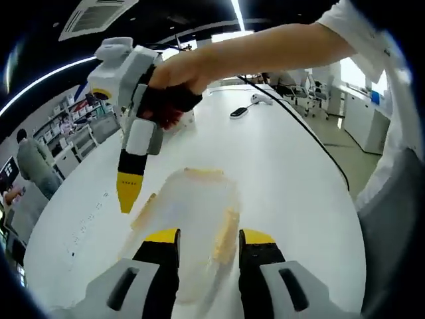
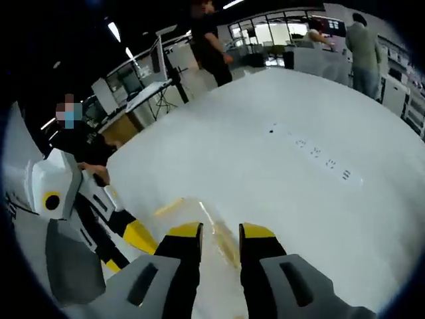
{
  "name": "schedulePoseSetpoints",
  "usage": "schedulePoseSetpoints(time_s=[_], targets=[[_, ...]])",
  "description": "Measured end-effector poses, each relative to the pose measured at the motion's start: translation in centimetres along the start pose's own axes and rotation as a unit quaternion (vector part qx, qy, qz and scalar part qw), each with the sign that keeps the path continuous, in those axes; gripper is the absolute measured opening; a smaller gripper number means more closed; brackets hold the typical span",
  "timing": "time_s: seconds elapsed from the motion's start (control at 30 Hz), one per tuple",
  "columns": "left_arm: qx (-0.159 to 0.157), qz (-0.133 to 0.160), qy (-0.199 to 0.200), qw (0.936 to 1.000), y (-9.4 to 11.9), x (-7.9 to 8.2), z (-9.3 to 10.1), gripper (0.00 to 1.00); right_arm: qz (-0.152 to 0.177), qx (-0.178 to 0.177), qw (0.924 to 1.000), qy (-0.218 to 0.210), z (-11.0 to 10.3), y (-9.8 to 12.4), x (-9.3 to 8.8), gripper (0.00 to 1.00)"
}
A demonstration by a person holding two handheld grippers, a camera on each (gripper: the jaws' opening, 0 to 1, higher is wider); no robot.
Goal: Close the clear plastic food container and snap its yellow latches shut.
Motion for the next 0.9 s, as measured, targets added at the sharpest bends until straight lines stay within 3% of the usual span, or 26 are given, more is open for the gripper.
schedulePoseSetpoints(time_s=[0.13,0.47,0.5,0.6,0.67,0.9], targets=[[0.006,-0.025,-0.042,0.9988,-0.5,-0.7,0.2,0.30,-0.039,0.003,0.9986,0.036,0.2,-0.2,-0.7,0.27],[0.012,-0.023,-0.071,0.9972,-0.7,-0.7,-0.4,0.27,-0.111,0.035,0.9900,0.080,-0.9,-1.7,-2.1,0.29],[0.012,-0.021,-0.074,0.9969,-0.7,-0.7,-0.4,0.28,-0.102,0.044,0.9909,0.076,-1.1,-1.9,-1.6,0.29],[0.011,-0.022,-0.078,0.9967,-0.7,-0.7,-0.4,0.28,-0.128,0.048,0.9852,0.103,-0.8,-2.5,-1.5,0.32],[0.011,-0.021,-0.081,0.9964,-0.7,-0.7,-0.4,0.28,-0.124,0.051,0.9861,0.099,-0.4,-2.8,-0.7,0.32],[0.009,-0.019,-0.085,0.9962,-0.8,-0.7,-0.4,0.29,-0.139,0.061,0.9808,0.122,-0.6,-2.7,-0.9,0.31]])
Point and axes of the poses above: the point that each gripper's makers call its tool centre point, and the gripper's own axes: y roughly backward along the fingers, z roughly to its right, x roughly out of its top, the point moved 6 cm from there along y, roughly backward along the fingers
